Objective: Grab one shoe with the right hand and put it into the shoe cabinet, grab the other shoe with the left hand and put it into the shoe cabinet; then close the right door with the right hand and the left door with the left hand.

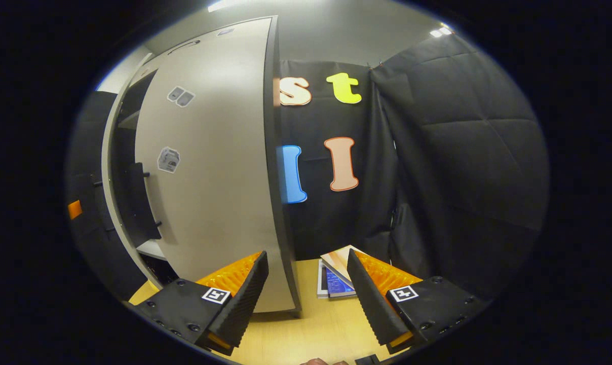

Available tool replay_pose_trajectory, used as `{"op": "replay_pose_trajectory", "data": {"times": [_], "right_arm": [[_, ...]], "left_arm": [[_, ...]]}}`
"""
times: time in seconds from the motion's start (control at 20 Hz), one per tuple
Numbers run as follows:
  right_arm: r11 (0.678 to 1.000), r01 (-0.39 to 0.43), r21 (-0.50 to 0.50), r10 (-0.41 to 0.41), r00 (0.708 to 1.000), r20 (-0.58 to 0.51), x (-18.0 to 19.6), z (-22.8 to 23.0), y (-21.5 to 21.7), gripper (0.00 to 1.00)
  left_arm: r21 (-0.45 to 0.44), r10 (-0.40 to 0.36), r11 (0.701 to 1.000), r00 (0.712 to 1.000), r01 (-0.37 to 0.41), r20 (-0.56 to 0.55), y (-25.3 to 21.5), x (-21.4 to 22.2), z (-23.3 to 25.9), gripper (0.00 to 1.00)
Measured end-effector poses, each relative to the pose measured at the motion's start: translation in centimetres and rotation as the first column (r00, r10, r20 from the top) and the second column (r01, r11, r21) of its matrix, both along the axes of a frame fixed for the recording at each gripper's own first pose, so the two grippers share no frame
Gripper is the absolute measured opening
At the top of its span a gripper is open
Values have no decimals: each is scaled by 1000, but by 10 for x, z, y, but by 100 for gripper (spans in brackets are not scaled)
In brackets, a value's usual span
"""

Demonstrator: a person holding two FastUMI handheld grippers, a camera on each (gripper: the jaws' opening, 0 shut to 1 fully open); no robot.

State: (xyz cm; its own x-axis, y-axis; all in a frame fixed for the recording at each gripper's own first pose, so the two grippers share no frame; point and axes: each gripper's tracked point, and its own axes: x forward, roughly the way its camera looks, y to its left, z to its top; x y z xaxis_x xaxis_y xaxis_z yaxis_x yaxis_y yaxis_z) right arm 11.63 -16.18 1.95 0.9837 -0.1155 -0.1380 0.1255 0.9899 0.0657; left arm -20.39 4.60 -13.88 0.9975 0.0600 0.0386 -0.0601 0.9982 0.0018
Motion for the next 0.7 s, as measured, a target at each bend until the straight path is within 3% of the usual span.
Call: {"op": "replay_pose_trajectory", "data": {"times": [0.25,0.4,0.55,0.7], "right_arm": [[998,-59,-19,59,998,25,-7,12,47,98],[997,-73,-3,73,996,57,-17,17,73,98],[998,-58,-1,58,996,71,-34,13,87,98],[1000,-27,13,26,996,84,-46,2,91,98]], "left_arm": [[-66,9,998,999,-6,41,31,-25,5,94],[-57,14,998,1000,-13,13,49,-31,-9,95],[-67,22,998,1000,-22,-4,61,-33,-22,94],[-19,23,1000,1000,-23,-3,72,-32,-27,94]]}}
